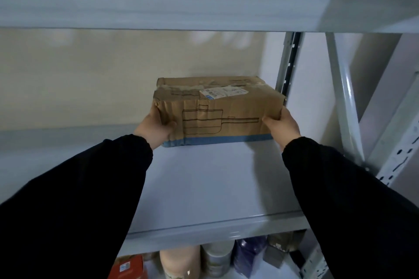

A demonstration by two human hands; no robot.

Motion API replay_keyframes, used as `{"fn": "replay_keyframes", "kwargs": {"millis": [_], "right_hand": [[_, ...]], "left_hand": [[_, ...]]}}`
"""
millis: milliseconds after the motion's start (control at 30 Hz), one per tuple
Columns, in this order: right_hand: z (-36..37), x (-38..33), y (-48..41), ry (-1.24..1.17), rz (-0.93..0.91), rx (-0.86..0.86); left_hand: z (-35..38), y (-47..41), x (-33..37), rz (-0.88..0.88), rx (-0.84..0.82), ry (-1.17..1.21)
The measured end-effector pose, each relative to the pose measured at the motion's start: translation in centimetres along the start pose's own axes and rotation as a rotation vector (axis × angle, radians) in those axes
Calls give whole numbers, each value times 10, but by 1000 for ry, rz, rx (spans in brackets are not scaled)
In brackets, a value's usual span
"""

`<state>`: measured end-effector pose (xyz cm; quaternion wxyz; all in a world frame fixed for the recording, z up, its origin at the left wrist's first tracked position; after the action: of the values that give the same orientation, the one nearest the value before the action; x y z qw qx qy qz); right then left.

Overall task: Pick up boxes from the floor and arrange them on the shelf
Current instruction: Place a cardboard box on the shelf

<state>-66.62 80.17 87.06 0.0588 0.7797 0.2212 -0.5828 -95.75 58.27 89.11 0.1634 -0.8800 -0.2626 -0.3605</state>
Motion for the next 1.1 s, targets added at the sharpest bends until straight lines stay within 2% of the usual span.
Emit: {"fn": "replay_keyframes", "kwargs": {"millis": [367,800,1100], "right_hand": [[-15,17,-55,51,-16,16],[-23,26,-72,25,-6,45],[-20,24,-82,120,14,-22]], "left_hand": [[31,-38,17,-27,31,-47],[54,-72,14,-56,93,-160],[52,-87,11,-89,26,-184]]}}
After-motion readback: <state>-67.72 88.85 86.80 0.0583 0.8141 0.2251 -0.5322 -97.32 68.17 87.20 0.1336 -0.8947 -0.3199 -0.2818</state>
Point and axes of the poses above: each hand's wrist, its own y-axis away from the middle knuckle, its own z-axis out of the palm, x = y × z, the point moved 6 cm from there along -y, towards the middle knuckle, and after that the axes turned 9 degrees about -x, right-handed, at the moved point
